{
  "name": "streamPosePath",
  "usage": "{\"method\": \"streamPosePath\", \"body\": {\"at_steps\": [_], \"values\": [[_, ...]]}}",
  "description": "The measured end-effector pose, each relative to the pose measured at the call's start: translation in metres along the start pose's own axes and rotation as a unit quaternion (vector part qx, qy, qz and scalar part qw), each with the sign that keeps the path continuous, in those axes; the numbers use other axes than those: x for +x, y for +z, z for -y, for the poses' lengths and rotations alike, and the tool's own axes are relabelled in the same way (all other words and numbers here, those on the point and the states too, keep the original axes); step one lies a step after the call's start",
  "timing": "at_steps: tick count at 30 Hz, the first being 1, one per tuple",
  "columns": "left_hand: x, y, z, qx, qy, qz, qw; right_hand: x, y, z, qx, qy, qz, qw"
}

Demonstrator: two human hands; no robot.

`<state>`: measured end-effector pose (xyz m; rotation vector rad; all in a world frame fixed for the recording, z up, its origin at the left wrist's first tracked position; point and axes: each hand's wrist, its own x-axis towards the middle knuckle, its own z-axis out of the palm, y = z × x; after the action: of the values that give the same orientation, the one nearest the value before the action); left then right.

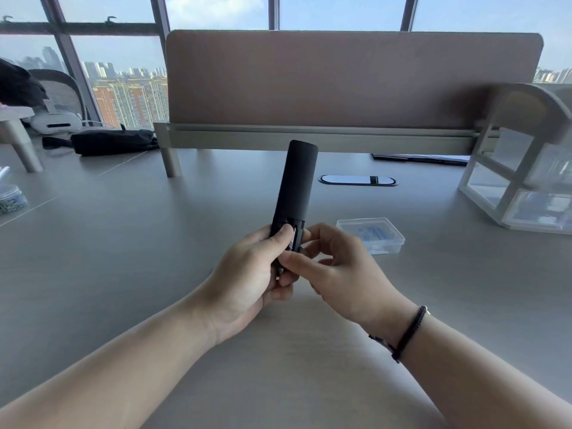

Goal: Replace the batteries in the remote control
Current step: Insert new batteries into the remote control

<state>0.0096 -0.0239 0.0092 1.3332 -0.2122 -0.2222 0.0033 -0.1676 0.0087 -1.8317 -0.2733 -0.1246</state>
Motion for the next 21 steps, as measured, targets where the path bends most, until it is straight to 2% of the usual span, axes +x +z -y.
{"method": "streamPosePath", "body": {"at_steps": [6,9,13,21], "values": [[0.0002,-0.0001,-0.0111,-0.105,-0.005,-0.010,0.994,0.0031,-0.0064,-0.0025,0.004,-0.021,-0.008,1.000],[0.0028,-0.0033,-0.0099,-0.135,-0.018,-0.026,0.990,0.0025,-0.0042,-0.0029,-0.047,-0.026,0.002,0.999],[0.0039,-0.0002,-0.0067,-0.160,-0.027,0.000,0.987,0.0050,-0.0027,-0.0091,-0.090,-0.009,-0.035,0.995],[0.0025,0.0008,-0.0042,-0.159,-0.020,0.046,0.986,0.0001,-0.0014,-0.0026,-0.008,0.008,-0.007,1.000]]}}
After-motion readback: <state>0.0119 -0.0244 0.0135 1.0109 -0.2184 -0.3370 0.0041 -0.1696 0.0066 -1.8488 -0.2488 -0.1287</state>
